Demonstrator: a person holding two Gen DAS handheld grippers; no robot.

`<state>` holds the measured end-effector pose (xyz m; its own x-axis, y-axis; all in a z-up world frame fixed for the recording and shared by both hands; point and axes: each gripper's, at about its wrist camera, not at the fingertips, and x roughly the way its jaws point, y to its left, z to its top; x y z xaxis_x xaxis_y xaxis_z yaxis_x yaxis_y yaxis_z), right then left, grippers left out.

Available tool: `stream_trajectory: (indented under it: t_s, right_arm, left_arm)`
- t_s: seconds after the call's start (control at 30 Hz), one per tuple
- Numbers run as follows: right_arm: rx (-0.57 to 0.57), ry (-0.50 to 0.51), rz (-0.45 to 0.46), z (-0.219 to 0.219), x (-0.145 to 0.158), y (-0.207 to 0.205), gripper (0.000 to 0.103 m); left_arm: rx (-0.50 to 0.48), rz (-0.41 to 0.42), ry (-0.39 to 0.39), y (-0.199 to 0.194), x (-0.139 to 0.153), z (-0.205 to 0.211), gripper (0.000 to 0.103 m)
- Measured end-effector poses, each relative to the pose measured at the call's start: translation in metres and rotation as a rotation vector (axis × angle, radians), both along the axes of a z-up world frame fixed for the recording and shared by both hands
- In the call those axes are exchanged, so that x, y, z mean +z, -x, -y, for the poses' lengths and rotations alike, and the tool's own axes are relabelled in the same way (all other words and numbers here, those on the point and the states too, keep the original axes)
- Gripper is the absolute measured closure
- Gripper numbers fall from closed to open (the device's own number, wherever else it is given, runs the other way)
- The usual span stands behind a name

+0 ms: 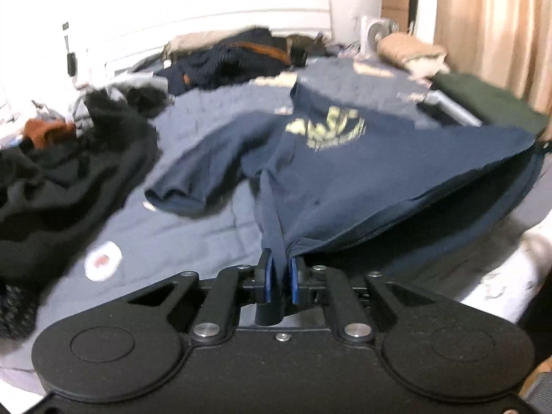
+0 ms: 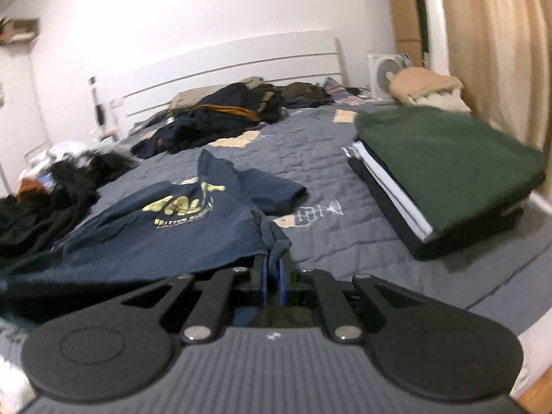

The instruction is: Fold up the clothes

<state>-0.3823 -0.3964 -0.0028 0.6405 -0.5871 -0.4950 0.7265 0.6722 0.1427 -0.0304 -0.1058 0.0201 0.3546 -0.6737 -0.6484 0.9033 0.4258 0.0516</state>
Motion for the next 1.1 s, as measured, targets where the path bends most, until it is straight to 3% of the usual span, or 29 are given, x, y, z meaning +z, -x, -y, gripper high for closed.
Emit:
stream_trajectory:
  t_s: [0.07,0.13,0.2,0.27,0.3,0.37,0.4,0.47,0.53,0.6,0.7,0.83,0.97,1.1]
  right_arm:
    - [0.049,0.036,-0.049,-0.008,0.011,0.000,0.097]
    - [0.128,0.057,-0.155,-0.014,0.013,-0.006,0.097]
    - [0.203,0.074,-0.258,-0.020,0.015,-0.012,0.097]
    - [0.237,0.012,-0.348,-0.015,0.003,-0.021,0.095]
    - [0.262,-0.036,-0.390,-0.012,-0.004,-0.026,0.095]
    - [0.274,-0.076,-0.391,-0.008,-0.009,-0.026,0.094]
    - [0.278,-0.096,-0.389,-0.007,-0.011,-0.025,0.092]
    - [0.279,-0.128,-0.355,-0.004,-0.009,-0.020,0.087]
    - [0.269,-0.130,-0.317,0.001,-0.005,-0.017,0.076]
    - [0.252,-0.134,-0.267,0.006,-0.003,-0.016,0.065]
    - [0.219,-0.162,-0.166,0.016,-0.005,-0.022,0.063]
    - [0.229,-0.222,-0.054,0.026,-0.015,-0.050,0.062]
    - [0.252,-0.274,0.045,0.036,-0.027,-0.082,0.059]
    - [0.320,-0.274,0.069,0.039,-0.035,-0.121,0.058]
  left_arm:
    - [-0.020,0.012,-0.005,0.004,0.015,-0.010,0.093]
    - [-0.026,-0.007,-0.040,0.008,0.016,-0.015,0.093]
    - [-0.033,-0.039,-0.123,0.010,0.006,-0.014,0.092]
    - [-0.010,-0.082,-0.204,0.009,-0.011,-0.008,0.088]
    - [0.010,-0.103,-0.214,0.007,-0.015,-0.007,0.088]
    - [0.035,-0.142,-0.204,0.005,-0.018,-0.009,0.088]
    - [0.037,-0.144,-0.181,0.004,-0.015,-0.013,0.086]
    - [0.057,-0.165,-0.121,0.000,-0.006,-0.022,0.070]
    - [0.075,-0.166,-0.059,-0.006,0.001,-0.028,0.061]
    - [0.105,-0.178,0.000,-0.015,0.003,-0.030,0.061]
    - [0.179,-0.262,0.126,-0.033,0.000,-0.029,0.059]
    - [0.270,-0.358,0.271,-0.054,-0.010,-0.020,0.045]
    - [0.356,-0.494,0.393,-0.079,-0.032,-0.003,0.045]
    - [0.460,-0.634,0.482,-0.110,-0.062,0.011,0.045]
